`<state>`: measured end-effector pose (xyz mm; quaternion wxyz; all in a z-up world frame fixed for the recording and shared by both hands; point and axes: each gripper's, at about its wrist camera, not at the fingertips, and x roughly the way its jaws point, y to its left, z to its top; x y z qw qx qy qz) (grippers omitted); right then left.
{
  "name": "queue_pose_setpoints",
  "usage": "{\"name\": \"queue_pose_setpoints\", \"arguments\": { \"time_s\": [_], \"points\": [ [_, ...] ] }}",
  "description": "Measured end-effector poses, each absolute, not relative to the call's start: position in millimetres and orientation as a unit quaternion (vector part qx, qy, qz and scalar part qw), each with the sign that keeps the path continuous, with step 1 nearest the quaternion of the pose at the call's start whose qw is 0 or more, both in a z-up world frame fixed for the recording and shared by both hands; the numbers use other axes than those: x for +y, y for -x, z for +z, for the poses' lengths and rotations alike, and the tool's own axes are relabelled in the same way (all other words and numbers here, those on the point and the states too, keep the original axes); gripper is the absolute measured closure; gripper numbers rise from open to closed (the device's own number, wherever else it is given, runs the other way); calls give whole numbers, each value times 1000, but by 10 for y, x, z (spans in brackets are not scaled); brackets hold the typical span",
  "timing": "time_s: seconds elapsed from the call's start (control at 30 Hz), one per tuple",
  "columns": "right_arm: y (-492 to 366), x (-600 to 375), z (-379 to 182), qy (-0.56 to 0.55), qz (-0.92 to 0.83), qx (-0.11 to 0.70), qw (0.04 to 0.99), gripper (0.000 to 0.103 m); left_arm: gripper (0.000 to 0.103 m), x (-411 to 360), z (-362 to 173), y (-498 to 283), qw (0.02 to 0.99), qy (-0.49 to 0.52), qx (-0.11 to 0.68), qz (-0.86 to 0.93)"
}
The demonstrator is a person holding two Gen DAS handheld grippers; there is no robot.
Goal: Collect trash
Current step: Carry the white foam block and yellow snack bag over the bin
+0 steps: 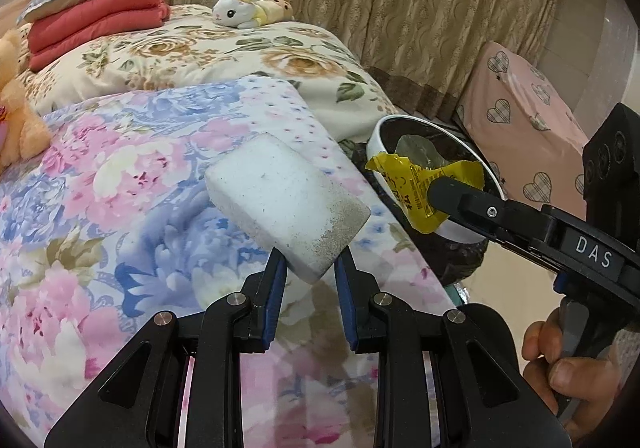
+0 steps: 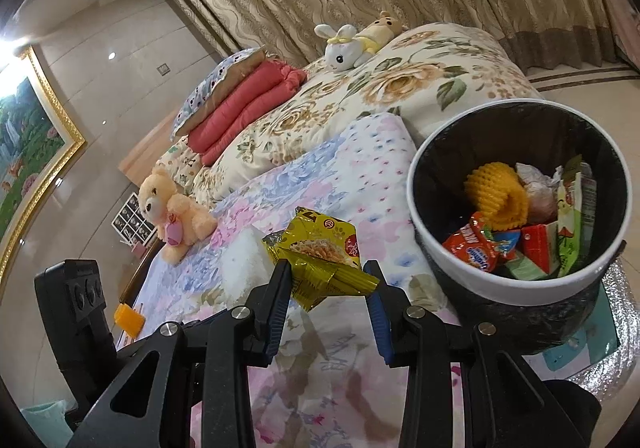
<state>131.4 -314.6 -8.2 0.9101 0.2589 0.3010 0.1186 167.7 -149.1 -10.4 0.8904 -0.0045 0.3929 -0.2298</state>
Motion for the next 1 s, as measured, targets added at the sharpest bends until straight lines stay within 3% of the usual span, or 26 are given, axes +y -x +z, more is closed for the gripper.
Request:
{"name": "queue_pose_setpoints", "arguments": {
  "time_s": [1.0],
  "points": [
    [-1095,-3856,5,-286,57,270,917,66,80,-2179,37,-1697,876,-30,386,-287]
  ]
}}
